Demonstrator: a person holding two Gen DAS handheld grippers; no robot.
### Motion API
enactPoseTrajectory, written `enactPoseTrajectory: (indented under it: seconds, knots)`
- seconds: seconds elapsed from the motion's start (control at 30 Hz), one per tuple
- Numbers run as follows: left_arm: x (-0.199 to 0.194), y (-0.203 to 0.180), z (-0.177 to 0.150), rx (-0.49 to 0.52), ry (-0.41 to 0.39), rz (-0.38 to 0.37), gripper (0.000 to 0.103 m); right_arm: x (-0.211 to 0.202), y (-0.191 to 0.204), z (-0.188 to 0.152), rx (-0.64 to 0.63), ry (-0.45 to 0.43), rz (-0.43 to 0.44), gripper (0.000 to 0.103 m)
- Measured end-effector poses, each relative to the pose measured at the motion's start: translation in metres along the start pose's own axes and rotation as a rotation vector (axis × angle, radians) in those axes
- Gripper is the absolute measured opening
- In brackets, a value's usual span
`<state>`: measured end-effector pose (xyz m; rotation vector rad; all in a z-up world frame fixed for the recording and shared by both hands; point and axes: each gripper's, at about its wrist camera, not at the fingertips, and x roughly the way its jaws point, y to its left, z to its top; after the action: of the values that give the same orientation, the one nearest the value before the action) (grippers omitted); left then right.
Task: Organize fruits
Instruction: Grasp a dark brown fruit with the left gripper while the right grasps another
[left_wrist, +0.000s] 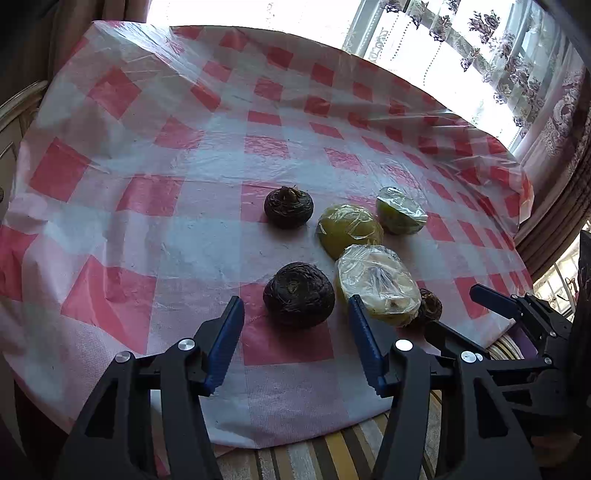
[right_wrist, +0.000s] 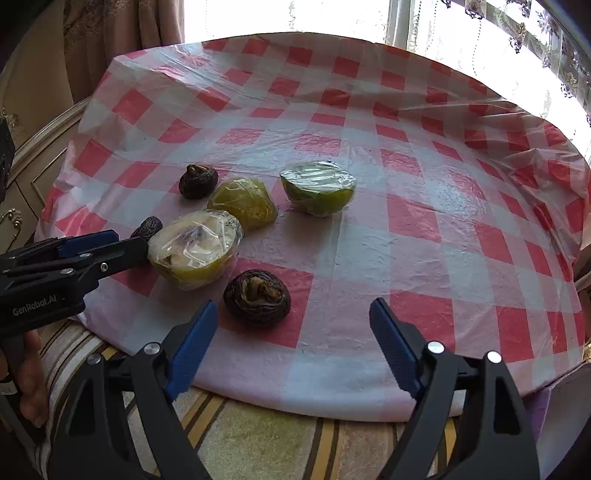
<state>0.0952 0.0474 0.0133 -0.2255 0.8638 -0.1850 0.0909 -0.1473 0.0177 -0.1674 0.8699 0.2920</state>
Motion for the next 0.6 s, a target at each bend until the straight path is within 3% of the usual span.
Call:
enactPoseTrajectory:
  seconds: [0.07, 0.4, 0.5, 0.53, 0.6]
  knots:
    - [0.003, 0.001, 0.001, -0.005, 0.009, 0.000, 0.050, 0.003, 0.003, 0.001, -0.009, 0.000, 0.004, 0.081]
    - [0.013, -0.002, 0.003, 0.021, 0.021, -0.010, 0.041, 0.016, 0.007, 0.007, -0.014, 0.017, 0.024, 0.066]
    - [0.013, -0.003, 0.003, 0.026, 0.014, -0.009, 0.040, 0.016, 0.010, 0.008, -0.024, 0.013, 0.038, 0.055]
    - [0.013, -0.003, 0.002, 0.025, 0.011, -0.010, 0.040, 0.016, 0.012, 0.008, -0.032, 0.012, 0.046, 0.044]
    - [0.012, -0.003, 0.000, 0.028, 0.004, -0.009, 0.040, 0.016, 0.016, 0.006, -0.048, 0.010, 0.032, 0.040]
